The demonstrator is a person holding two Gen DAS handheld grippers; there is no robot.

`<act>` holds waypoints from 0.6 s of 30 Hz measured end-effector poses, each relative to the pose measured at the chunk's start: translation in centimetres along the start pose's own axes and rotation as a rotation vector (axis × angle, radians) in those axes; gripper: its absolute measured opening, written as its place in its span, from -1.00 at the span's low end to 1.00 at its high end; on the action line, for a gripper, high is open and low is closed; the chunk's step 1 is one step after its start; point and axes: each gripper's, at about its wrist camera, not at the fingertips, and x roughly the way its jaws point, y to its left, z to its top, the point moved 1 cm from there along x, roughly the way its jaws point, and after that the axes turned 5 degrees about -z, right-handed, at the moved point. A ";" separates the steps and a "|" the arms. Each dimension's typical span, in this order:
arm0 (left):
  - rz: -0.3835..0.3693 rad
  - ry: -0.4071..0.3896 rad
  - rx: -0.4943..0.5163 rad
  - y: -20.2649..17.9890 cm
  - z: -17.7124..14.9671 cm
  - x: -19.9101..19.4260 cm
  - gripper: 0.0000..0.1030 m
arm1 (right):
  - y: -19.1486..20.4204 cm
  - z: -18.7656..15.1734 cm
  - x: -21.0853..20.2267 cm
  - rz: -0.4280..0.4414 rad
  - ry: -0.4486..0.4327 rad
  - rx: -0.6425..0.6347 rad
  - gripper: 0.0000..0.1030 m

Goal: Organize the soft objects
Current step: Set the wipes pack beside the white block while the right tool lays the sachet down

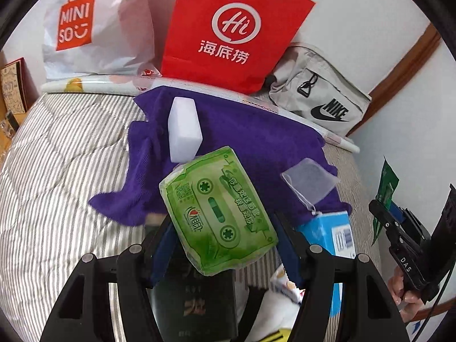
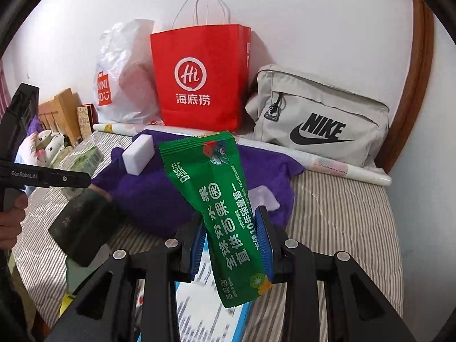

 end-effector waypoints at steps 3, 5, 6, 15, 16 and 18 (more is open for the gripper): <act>-0.005 0.015 -0.009 0.2 1.1 1.0 0.23 | -0.2 0.8 1.4 0.003 0.008 -0.009 -0.34; 0.003 0.026 -0.021 0.6 1.7 1.7 0.23 | -0.4 1.2 2.3 0.006 0.013 -0.012 -0.34; 0.003 0.030 -0.028 0.8 2.1 2.1 0.23 | -0.5 1.4 2.9 0.006 0.019 -0.012 -0.34; 0.039 0.072 -0.041 2.3 3.4 5.4 0.23 | -1.0 2.2 6.9 0.005 0.075 -0.013 -0.34; 0.040 0.075 -0.040 2.3 3.5 5.7 0.23 | -1.0 2.2 7.2 0.004 0.081 -0.016 -0.34; 0.045 0.077 -0.040 2.5 3.7 6.0 0.24 | -1.0 2.3 7.7 0.002 0.089 -0.022 -0.34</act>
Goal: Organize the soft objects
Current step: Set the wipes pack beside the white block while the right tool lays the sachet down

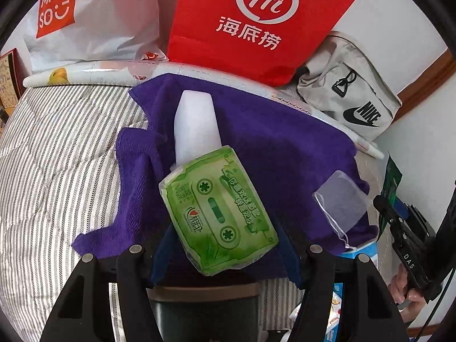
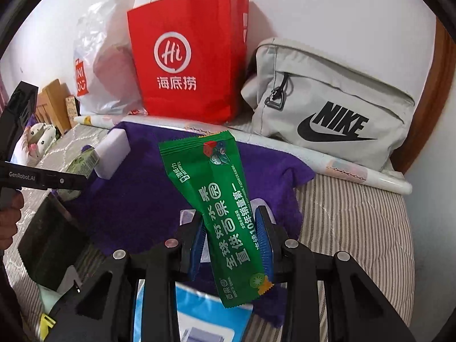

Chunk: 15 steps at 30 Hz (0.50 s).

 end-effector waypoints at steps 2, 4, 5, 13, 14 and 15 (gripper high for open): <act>0.003 0.001 0.004 0.0 0.3 0.4 0.24 | 0.0 0.2 0.6 -0.002 0.013 -0.004 -0.34; 0.027 0.009 0.011 0.1 0.5 1.1 0.23 | 0.1 0.4 1.1 0.000 0.029 -0.008 -0.33; 0.035 0.014 0.014 0.1 0.6 1.5 0.22 | 0.2 0.4 1.4 0.003 0.037 -0.012 -0.33; 0.024 0.015 0.012 0.9 0.8 1.7 0.22 | 0.6 0.3 3.7 0.004 0.104 -0.032 -0.33; 0.023 0.015 0.012 0.9 0.8 1.7 0.22 | 0.6 0.3 3.9 0.005 0.110 -0.033 -0.33; 0.022 0.017 0.011 1.0 0.8 1.7 0.22 | 0.6 0.4 4.0 0.005 0.114 -0.033 -0.33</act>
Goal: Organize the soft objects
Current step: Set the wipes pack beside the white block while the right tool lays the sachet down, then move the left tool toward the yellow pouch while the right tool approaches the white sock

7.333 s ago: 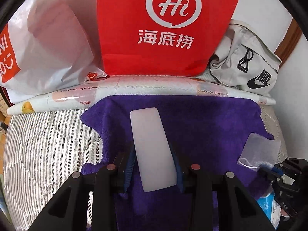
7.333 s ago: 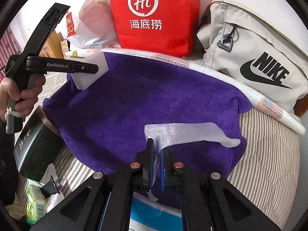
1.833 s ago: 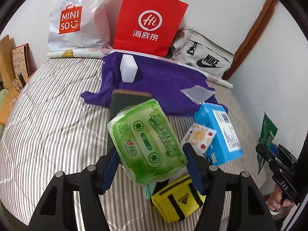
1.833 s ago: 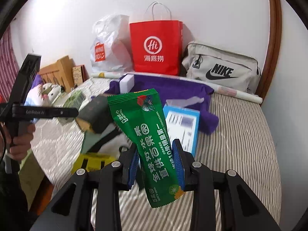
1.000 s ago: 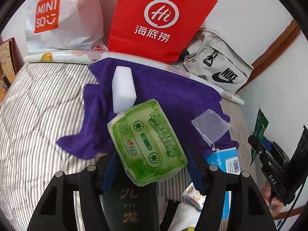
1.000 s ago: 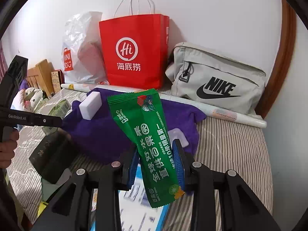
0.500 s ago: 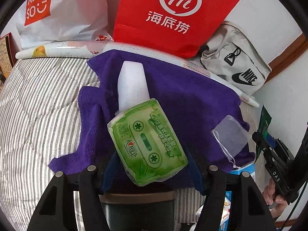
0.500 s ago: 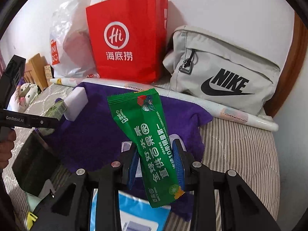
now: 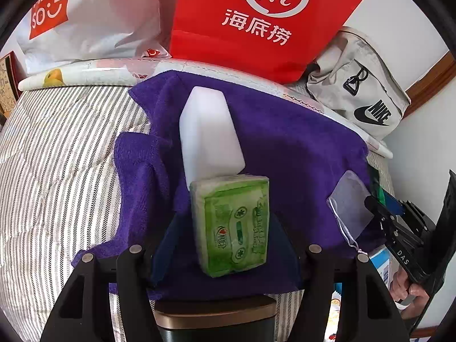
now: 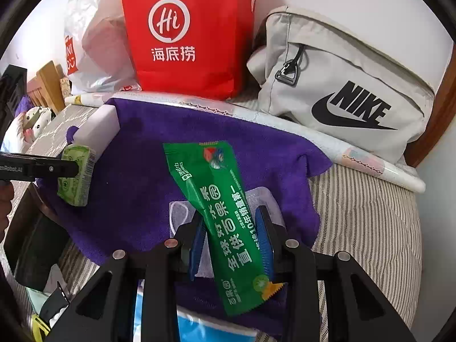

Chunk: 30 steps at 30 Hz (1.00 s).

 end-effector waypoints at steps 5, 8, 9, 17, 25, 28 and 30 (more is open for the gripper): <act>-0.020 0.000 0.014 0.0 -0.4 -0.7 0.22 | 0.1 0.3 0.8 -0.012 0.018 -0.004 -0.33; -0.023 -0.014 0.038 -0.3 -0.8 -1.4 0.22 | 0.0 0.3 1.2 0.005 0.025 0.002 -0.36; -0.018 -0.016 0.049 -0.5 -0.9 -1.6 0.22 | 0.0 0.3 1.4 0.011 0.031 0.006 -0.41; -0.014 -0.036 0.080 -1.2 -1.5 -3.1 0.22 | -0.1 0.2 0.7 0.036 0.016 0.005 -0.43; -0.017 -0.065 0.099 -2.1 -3.5 -5.3 0.22 | -0.6 -0.9 -3.3 0.066 -0.033 0.039 -0.36; -0.011 -0.081 0.107 -2.5 -4.7 -6.4 0.22 | -0.2 -1.9 -5.3 0.080 -0.059 0.044 -0.23; -0.011 -0.107 0.116 -2.8 -5.7 -7.4 0.22 | 0.3 -2.7 -6.6 0.081 -0.070 0.038 -0.18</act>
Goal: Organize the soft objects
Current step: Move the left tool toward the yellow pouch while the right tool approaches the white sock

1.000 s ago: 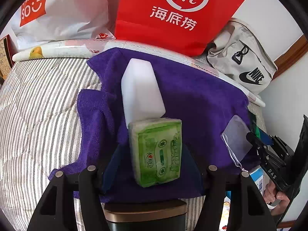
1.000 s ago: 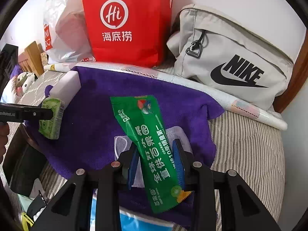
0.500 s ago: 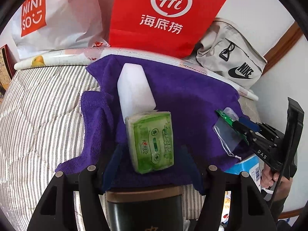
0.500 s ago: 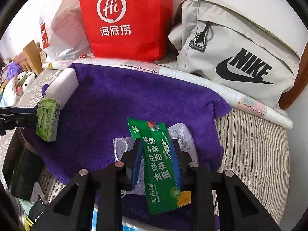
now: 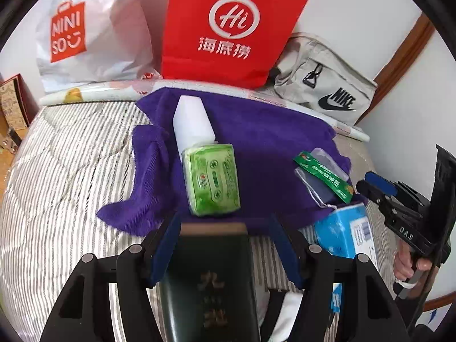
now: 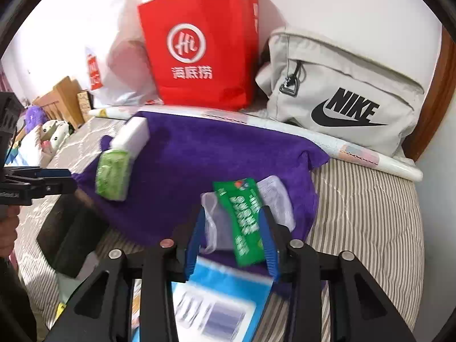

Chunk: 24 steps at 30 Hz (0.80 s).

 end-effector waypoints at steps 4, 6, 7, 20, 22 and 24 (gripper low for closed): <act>-0.008 -0.032 0.019 -0.7 -1.9 -2.0 0.22 | 1.0 -1.6 -2.3 0.012 -0.016 0.003 -0.15; -0.014 -0.042 0.028 -1.1 -3.0 -2.9 0.22 | 1.4 -2.6 -3.4 0.021 -0.025 0.008 -0.15; -0.019 -0.045 0.033 -1.3 -3.4 -3.2 0.22 | 1.6 -3.0 -4.0 0.026 -0.030 0.008 -0.13; -0.022 -0.054 0.070 -3.3 -9.1 -6.5 0.22 | 4.5 -10.0 -10.6 0.091 -0.093 -0.026 0.04; -0.031 -0.052 0.068 -3.4 -9.9 -6.8 0.22 | 4.8 -11.3 -11.2 0.098 -0.096 -0.027 0.04; -0.027 -0.054 0.063 -3.4 -10.8 -6.9 0.22 | 5.2 -12.5 -11.7 0.105 -0.099 -0.028 0.04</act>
